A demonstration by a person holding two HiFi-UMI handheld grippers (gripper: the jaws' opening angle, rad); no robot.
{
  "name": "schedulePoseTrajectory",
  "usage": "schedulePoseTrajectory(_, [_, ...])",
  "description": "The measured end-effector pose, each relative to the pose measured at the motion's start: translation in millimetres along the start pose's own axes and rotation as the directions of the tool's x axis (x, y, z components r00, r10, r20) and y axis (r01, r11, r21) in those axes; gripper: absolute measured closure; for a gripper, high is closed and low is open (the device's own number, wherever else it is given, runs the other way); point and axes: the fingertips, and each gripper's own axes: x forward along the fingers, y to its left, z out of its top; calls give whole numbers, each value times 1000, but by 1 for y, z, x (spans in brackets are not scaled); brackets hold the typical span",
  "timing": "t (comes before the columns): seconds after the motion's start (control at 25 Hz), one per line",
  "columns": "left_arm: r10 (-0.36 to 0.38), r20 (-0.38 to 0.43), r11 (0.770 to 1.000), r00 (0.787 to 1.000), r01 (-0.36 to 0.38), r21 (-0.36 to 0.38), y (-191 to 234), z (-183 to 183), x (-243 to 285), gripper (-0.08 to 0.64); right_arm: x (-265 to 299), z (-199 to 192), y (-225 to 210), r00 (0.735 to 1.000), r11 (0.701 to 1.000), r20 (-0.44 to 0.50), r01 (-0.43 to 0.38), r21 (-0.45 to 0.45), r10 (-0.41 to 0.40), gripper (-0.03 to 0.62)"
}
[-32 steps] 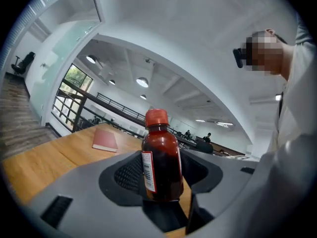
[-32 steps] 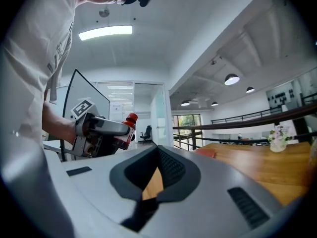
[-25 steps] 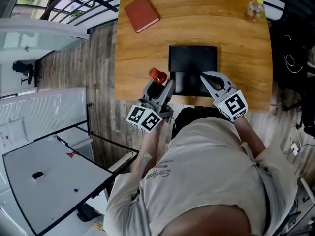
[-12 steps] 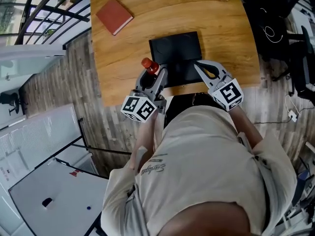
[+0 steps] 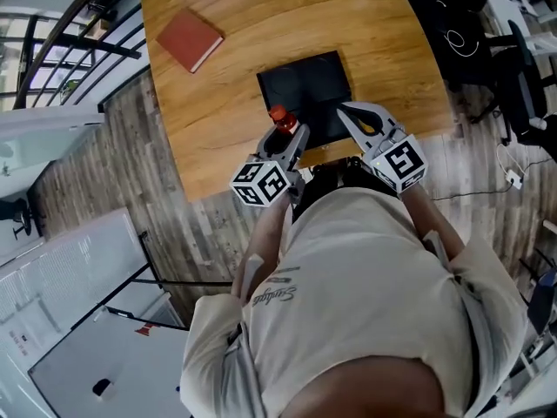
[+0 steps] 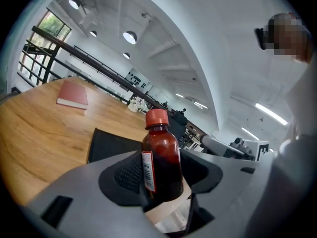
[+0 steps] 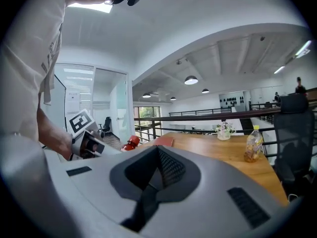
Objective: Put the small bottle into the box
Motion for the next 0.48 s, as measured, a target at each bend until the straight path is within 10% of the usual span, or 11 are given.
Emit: schedulePoseTrajectory(0.48, [85, -231, 987, 969, -114, -117, 22, -72, 29, 327, -33, -25, -27, 998, 995, -29, 61, 75, -59, 599])
